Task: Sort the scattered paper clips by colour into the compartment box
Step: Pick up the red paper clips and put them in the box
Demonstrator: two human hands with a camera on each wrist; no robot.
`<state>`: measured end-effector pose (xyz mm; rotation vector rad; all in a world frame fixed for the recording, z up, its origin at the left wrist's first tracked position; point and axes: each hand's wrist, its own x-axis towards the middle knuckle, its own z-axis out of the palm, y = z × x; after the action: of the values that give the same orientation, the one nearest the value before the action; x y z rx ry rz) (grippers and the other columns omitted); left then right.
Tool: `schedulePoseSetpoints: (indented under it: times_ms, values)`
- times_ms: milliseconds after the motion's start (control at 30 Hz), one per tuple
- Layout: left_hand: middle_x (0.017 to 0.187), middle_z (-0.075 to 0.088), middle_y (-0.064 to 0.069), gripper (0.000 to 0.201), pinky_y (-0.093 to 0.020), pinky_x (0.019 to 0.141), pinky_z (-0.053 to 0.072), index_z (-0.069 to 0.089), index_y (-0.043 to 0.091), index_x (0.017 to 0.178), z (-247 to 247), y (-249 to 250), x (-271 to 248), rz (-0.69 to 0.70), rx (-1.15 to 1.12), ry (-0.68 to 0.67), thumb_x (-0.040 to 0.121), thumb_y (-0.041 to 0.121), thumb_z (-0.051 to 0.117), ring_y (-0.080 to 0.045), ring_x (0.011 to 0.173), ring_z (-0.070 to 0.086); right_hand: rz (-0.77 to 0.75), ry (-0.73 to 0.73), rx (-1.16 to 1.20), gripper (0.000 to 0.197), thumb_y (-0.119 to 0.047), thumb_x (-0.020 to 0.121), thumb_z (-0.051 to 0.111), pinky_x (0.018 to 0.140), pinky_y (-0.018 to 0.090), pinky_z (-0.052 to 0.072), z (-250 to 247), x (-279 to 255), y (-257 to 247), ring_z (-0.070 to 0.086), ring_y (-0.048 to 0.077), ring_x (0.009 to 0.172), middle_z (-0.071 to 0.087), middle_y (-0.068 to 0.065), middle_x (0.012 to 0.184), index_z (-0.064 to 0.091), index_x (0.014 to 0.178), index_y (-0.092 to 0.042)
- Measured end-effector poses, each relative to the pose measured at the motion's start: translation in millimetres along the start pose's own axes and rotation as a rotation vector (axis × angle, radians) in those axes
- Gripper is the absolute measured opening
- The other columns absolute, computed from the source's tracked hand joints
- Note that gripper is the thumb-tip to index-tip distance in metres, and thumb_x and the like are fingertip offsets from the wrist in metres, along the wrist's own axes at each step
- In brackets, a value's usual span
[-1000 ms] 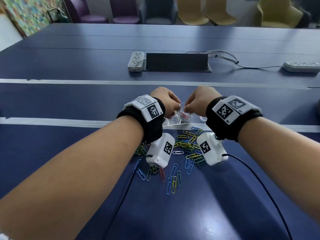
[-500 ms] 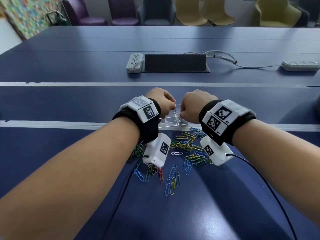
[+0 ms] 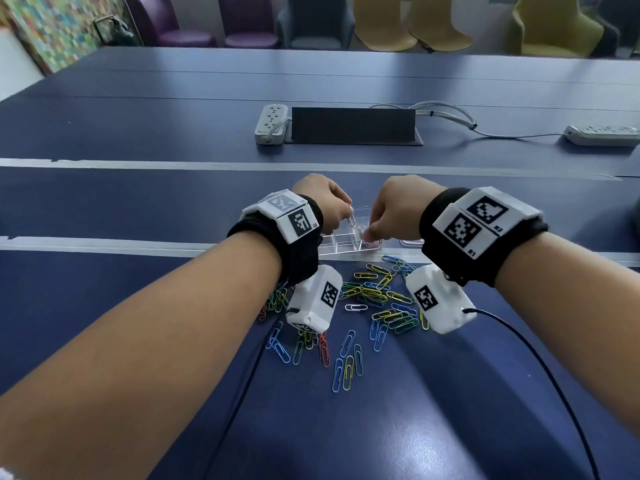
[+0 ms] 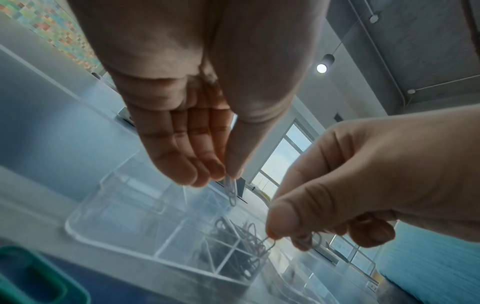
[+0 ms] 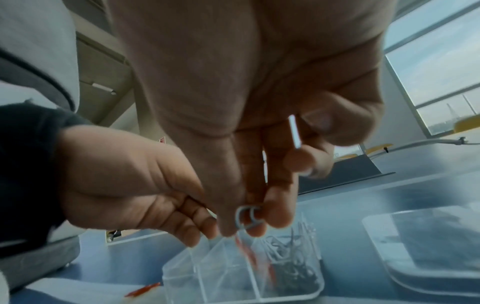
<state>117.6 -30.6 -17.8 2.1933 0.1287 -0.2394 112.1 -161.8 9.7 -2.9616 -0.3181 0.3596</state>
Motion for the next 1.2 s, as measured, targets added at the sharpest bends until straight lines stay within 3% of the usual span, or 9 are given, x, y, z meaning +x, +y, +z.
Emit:
schedulePoseSetpoints:
  times_ms: [167,267,400,467,567,667,800,933,1200]
  values:
    - [0.063,0.061,-0.005,0.026,-0.045,0.082,0.058,0.061,0.021,0.058,7,3,2,0.003,-0.005,-0.030,0.080,0.007,0.067,-0.026,0.069,0.060,0.023,0.063,0.067,0.020,-0.015,0.082,0.061,0.077,0.026,0.050,2,5,4,0.063,0.022,0.087,0.071,0.003,0.092,0.074,0.097,-0.016]
    - [0.070,0.065,-0.013,0.029,-0.047,0.080,0.058,0.062,0.021,0.054,12,7,4,0.010,0.008,-0.047,0.079,0.006,0.067,-0.027,0.068,0.060,0.055,0.118,0.151,0.018,-0.015,0.079,0.068,0.074,0.023,0.045,4,8,6,0.058,0.018,0.080,0.066,0.002,0.086,0.073,0.096,-0.021]
    - [0.081,0.072,-0.020,0.025,-0.046,0.076,0.059,0.066,0.019,0.054,16,7,6,0.018,0.049,-0.054,0.076,0.007,0.067,-0.025,0.065,0.060,0.098,0.130,0.261,0.015,-0.010,0.079,0.065,0.078,0.031,0.057,7,8,10,0.062,0.020,0.071,0.067,0.004,0.069,0.076,0.085,-0.017]
    - [0.083,0.073,-0.020,0.019,-0.044,0.076,0.060,0.070,0.017,0.060,18,7,8,0.017,0.074,-0.059,0.076,0.008,0.068,-0.024,0.063,0.060,0.111,0.131,0.280,0.022,-0.003,0.079,0.060,0.077,0.032,0.058,8,8,11,0.062,0.020,0.068,0.062,0.001,0.060,0.076,0.082,-0.017]
    - [0.077,0.070,-0.011,0.008,-0.032,0.075,0.057,0.076,0.011,0.083,20,9,9,0.026,0.131,-0.060,0.078,0.013,0.070,-0.019,0.059,0.057,0.112,0.127,0.302,0.031,0.004,0.077,0.053,0.076,0.035,0.060,9,9,15,0.064,0.021,0.067,0.070,0.007,0.072,0.073,0.077,-0.019]
    - [0.088,0.073,-0.006,0.015,-0.024,0.071,0.050,0.076,0.015,0.093,21,12,9,0.065,0.238,-0.039,0.079,0.019,0.072,-0.019,0.076,0.065,0.120,0.112,0.326,0.031,0.002,0.080,0.054,0.074,0.036,0.060,10,9,18,0.065,0.022,0.065,0.071,0.009,0.078,0.067,0.068,-0.023]
    - [0.102,0.071,-0.004,0.023,-0.023,0.072,0.044,0.073,0.016,0.097,22,13,10,0.120,0.413,-0.033,0.075,0.023,0.077,-0.019,0.095,0.066,0.100,0.089,0.302,0.020,-0.008,0.083,0.060,0.078,0.033,0.058,14,5,17,0.062,0.021,0.072,0.070,0.006,0.090,0.074,0.090,-0.020]
    - [0.095,0.070,-0.005,0.023,-0.024,0.071,0.045,0.070,0.015,0.089,20,12,11,0.191,0.476,-0.016,0.071,0.024,0.080,-0.020,0.090,0.065,0.081,0.078,0.268,0.019,-0.014,0.081,0.064,0.087,0.032,0.054,19,2,17,0.066,0.021,0.094,0.073,0.004,0.099,0.073,0.096,-0.022]
    - [0.081,0.075,-0.004,0.027,-0.027,0.082,0.055,0.072,0.015,0.091,19,12,8,0.304,0.351,-0.033,0.071,-0.002,0.067,-0.015,0.082,0.069,0.078,0.126,0.232,0.025,-0.012,0.082,0.062,0.087,0.029,0.050,21,1,21,0.064,0.024,0.099,0.070,0.006,0.106,0.071,0.103,-0.021]
